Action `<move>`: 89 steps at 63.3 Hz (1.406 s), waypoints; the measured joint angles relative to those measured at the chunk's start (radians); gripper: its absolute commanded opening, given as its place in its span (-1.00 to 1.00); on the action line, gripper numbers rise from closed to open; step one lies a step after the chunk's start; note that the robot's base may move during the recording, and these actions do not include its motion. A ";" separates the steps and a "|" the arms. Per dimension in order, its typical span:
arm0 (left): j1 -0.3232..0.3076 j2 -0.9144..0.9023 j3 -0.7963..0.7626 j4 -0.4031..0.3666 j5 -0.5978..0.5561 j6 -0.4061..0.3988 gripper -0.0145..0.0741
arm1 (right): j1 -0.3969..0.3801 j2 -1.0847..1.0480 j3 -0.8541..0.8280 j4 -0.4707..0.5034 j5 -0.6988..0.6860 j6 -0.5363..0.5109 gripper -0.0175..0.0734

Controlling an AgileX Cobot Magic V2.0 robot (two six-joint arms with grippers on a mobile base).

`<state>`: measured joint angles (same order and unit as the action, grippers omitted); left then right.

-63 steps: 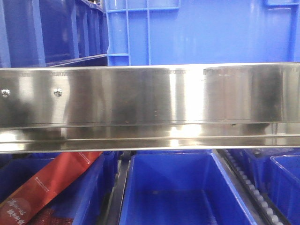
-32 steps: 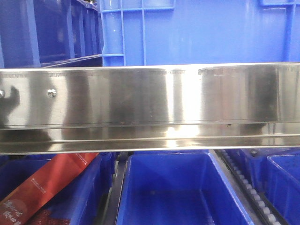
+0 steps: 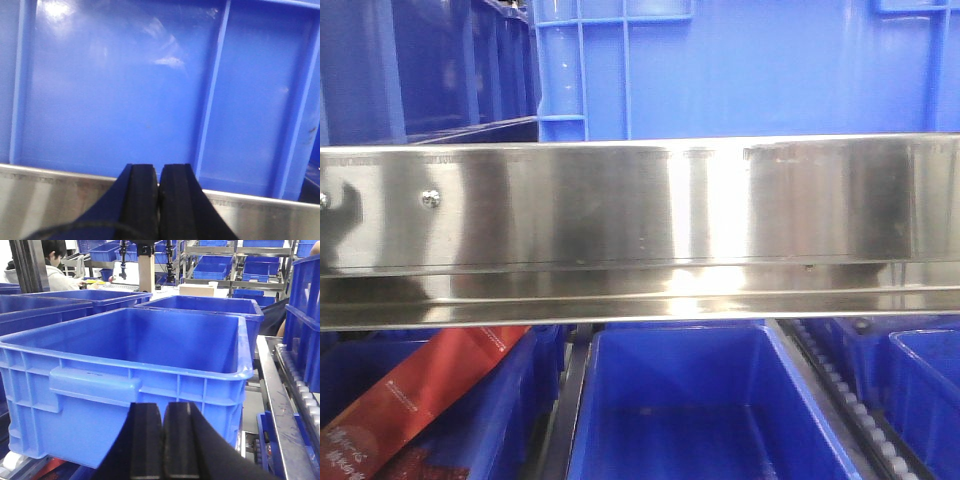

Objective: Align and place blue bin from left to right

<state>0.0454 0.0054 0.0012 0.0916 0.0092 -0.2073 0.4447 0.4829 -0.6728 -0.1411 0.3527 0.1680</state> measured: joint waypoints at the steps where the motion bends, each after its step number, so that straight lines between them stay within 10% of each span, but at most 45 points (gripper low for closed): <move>1: 0.000 0.000 0.000 0.000 0.000 0.000 -0.67 | -0.003 -0.002 0.000 0.000 0.000 0.000 -0.77; 34: 0.000 0.000 0.000 0.000 0.000 0.000 -0.67 | -0.344 -0.392 0.481 0.238 -0.106 -0.202 -0.77; 89: 0.000 0.000 0.000 0.000 0.000 0.002 -0.67 | -0.349 -0.475 0.673 0.252 -0.224 -0.204 -0.77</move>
<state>0.0454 0.0054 0.0012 0.0916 0.0092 -0.2054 0.0953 0.0075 0.0000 0.1111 0.1286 -0.0362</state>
